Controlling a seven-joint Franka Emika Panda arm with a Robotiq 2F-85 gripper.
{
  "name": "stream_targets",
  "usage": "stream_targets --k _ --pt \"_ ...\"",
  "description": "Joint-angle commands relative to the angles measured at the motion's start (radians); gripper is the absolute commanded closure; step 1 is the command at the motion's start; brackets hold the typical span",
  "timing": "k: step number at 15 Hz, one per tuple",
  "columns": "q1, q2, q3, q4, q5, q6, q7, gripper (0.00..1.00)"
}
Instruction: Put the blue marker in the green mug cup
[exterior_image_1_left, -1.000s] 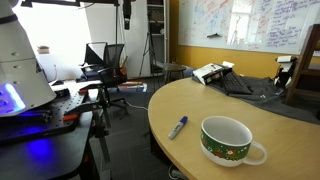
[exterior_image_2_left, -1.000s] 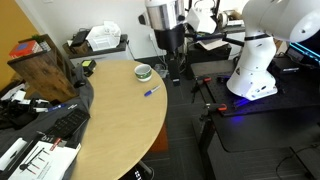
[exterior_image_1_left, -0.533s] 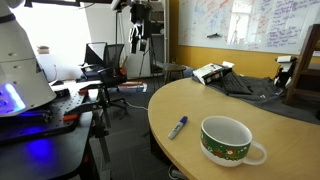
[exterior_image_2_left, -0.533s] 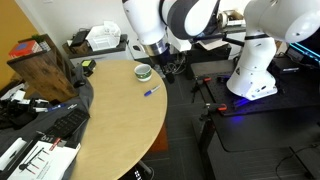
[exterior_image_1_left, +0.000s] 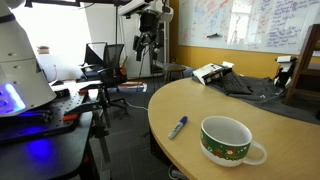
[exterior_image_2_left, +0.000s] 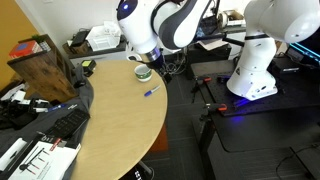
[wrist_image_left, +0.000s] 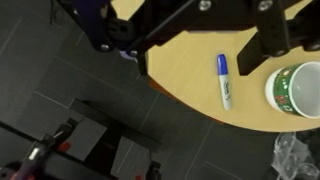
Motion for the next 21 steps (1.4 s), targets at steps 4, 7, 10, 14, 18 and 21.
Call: stream_targets --k 4,7,10,14,18,21 --pt "-0.003 0.012 -0.009 0.005 0.017 0.02 -0.044 0.0" --pt "-0.038 0.081 -0.036 0.035 0.154 0.065 -0.186 0.0" --pt "-0.074 0.175 -0.074 0.051 0.069 0.246 -0.233 0.0" --pt "-0.12 0.337 -0.103 0.119 -0.026 0.457 -0.307 0.0" --pt "-0.217 0.503 -0.034 0.221 0.055 0.534 -0.41 0.0" --pt "-0.267 0.59 -0.006 0.292 0.075 0.531 -0.422 0.0"
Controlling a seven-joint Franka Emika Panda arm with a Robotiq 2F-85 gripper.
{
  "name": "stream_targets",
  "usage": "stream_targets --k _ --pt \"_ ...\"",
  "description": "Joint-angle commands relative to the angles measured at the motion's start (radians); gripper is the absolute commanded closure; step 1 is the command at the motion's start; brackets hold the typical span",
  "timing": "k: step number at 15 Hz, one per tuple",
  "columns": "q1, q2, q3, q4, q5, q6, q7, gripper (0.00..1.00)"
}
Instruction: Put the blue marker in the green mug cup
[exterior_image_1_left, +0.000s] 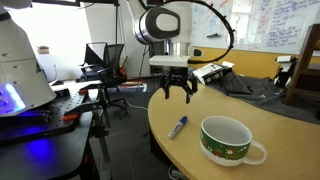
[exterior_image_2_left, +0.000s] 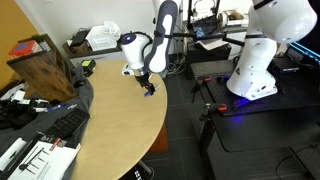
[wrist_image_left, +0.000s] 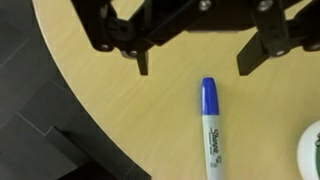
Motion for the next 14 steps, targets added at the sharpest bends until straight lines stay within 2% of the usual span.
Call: stream_targets --k 1,8,10,14 --pt "-0.077 0.087 0.055 0.082 0.04 0.011 -0.052 0.0" --pt "-0.122 0.171 0.058 0.164 0.03 -0.011 -0.043 0.0" --pt "-0.118 0.183 0.05 0.175 0.022 -0.015 -0.036 0.26" --pt "-0.117 0.2 0.044 0.19 0.019 -0.03 -0.031 0.56"
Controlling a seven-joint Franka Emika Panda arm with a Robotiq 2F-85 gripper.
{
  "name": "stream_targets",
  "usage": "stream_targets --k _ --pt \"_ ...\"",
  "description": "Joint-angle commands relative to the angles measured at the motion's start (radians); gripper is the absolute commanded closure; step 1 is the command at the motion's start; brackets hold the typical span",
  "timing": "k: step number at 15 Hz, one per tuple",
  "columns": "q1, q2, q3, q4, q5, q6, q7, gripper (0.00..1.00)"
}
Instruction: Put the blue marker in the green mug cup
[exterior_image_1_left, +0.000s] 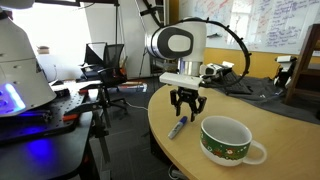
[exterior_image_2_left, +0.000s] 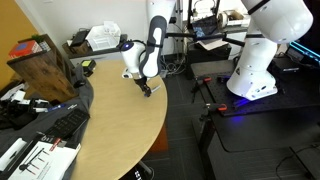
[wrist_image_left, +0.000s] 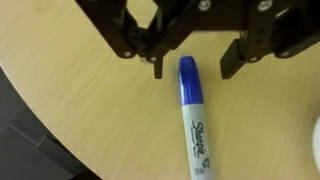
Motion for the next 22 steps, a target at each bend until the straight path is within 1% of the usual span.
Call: stream_targets --k 1,5,6,7,11,14,15,16,17,19,22 --pt "-0.014 0.017 0.01 0.023 0.007 -0.031 -0.02 0.64" --pt "-0.031 0.019 0.023 0.012 0.018 -0.026 -0.023 0.93" --pt "-0.032 0.008 0.023 0.003 0.017 -0.01 -0.019 0.98" --pt "-0.045 -0.004 0.034 -0.016 0.022 0.026 -0.022 0.94" --pt "-0.096 -0.071 0.071 -0.084 0.045 0.121 -0.021 0.94" --pt "-0.133 -0.14 0.092 -0.142 0.042 0.191 -0.034 0.94" --pt "-0.167 -0.16 0.123 -0.163 0.05 0.218 -0.055 0.94" --pt "-0.182 -0.181 0.136 -0.181 0.051 0.238 -0.058 0.94" --pt "-0.225 -0.195 0.176 -0.202 0.059 0.272 -0.084 0.94" --pt "-0.287 -0.225 0.228 -0.238 0.065 0.325 -0.099 0.94" --pt "-0.349 -0.249 0.25 -0.282 0.025 0.451 -0.078 0.94"
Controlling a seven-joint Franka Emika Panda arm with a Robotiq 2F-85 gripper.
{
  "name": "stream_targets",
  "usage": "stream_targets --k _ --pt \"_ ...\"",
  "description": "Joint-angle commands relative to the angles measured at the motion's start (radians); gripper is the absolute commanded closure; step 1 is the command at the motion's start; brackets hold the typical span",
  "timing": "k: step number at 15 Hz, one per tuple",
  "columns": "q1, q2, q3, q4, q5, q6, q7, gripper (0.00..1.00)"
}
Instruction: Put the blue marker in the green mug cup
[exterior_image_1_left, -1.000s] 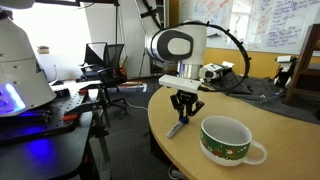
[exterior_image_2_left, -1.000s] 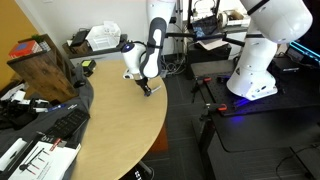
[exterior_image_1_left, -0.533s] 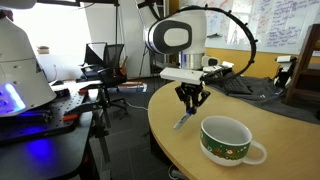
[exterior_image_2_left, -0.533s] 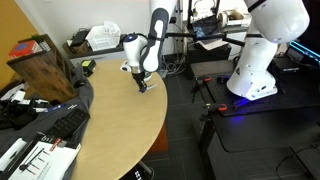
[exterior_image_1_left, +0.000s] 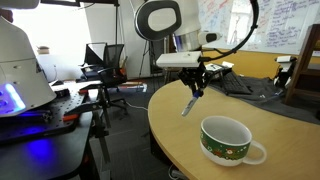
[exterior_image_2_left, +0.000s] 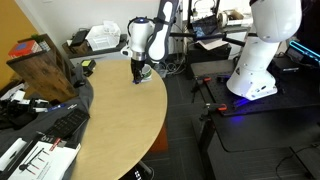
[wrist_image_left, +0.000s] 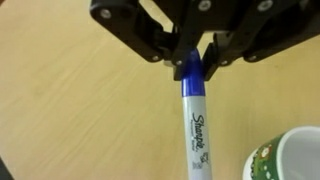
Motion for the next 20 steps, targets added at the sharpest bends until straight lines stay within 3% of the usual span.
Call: stream_targets --k 1,5,7,8,14,15,19,20 --pt "-0.098 -0.028 0.051 -0.065 -0.041 0.153 -0.02 0.94" --pt "-0.2 -0.021 0.093 -0.1 -0.09 0.311 -0.018 0.94" --pt "-0.207 -0.045 0.09 -0.11 -0.103 0.283 -0.007 0.94" --pt "-0.19 -0.017 0.074 -0.086 -0.092 0.28 -0.001 0.75" --pt "-0.195 -0.023 0.082 -0.09 -0.094 0.28 -0.001 0.75" --pt "-0.195 -0.023 0.082 -0.09 -0.094 0.28 -0.001 0.94" --pt "-0.285 0.011 0.148 -0.075 -0.115 0.313 0.02 0.94" --pt "-0.334 0.021 0.191 -0.073 -0.128 0.318 0.025 0.94"
